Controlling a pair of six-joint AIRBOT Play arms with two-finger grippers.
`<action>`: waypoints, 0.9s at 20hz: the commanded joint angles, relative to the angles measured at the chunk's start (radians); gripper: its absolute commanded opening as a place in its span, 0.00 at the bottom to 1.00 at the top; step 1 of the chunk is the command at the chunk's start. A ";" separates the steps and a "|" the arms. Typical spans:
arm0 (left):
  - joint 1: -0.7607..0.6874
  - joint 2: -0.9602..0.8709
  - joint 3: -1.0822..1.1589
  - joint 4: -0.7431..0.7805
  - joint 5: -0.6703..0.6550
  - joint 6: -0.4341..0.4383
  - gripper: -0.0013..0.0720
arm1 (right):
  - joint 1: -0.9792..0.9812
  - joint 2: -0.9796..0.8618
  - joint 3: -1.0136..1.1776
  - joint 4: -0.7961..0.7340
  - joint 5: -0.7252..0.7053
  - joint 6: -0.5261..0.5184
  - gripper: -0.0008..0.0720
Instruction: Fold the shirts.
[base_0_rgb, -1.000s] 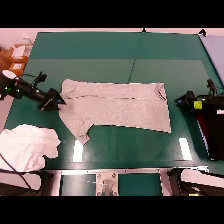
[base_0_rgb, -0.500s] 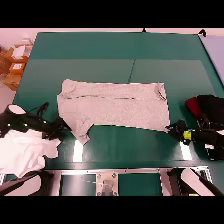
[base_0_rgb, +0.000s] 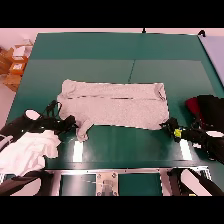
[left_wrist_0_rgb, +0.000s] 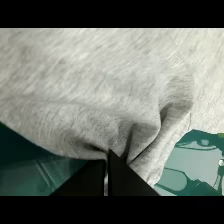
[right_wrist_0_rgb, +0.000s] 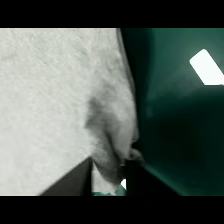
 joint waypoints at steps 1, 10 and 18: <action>-0.013 0.010 0.055 0.052 -0.066 0.010 0.05 | 0.018 -0.002 0.006 0.023 -0.019 -0.019 0.17; -0.013 0.229 0.161 0.354 -0.464 -0.145 0.05 | -0.015 -0.001 0.294 -0.386 0.284 0.216 0.03; -0.013 0.232 0.294 0.350 -0.562 -0.134 0.05 | -0.011 -0.001 0.497 -0.531 0.446 0.299 0.03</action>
